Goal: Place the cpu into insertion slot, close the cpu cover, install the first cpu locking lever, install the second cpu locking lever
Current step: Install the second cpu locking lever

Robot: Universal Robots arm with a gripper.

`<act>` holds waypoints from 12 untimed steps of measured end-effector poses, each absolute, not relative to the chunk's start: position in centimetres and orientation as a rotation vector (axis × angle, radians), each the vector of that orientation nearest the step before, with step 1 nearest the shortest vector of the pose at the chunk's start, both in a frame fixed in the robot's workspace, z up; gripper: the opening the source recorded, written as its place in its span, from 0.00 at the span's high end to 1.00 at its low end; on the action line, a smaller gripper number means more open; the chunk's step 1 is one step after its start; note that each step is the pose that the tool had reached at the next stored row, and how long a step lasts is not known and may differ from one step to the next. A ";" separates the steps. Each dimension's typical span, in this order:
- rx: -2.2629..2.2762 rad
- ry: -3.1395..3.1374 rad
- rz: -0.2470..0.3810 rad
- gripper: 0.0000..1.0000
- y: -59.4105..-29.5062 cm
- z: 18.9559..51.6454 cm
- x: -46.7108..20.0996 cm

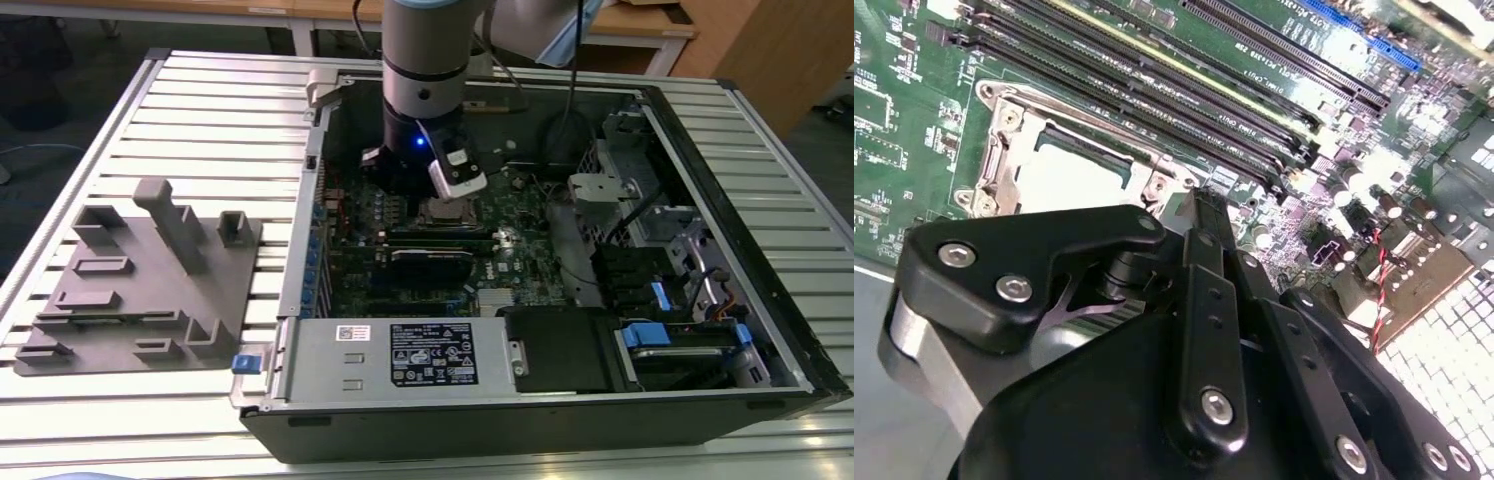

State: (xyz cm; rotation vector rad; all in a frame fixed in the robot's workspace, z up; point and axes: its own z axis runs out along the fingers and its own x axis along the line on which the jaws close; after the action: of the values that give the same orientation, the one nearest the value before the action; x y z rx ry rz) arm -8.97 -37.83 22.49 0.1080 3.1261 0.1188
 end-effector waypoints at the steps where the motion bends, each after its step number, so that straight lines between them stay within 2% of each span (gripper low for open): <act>1: 0.108 3.126 0.119 0.89 -37.8 22.5 -9.0; 12: 0.108 3.126 0.116 0.89 -37.5 22.5 -7.5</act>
State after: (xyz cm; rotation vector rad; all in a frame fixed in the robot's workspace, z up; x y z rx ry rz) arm -7.54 -37.52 22.50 0.1079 3.1263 0.1164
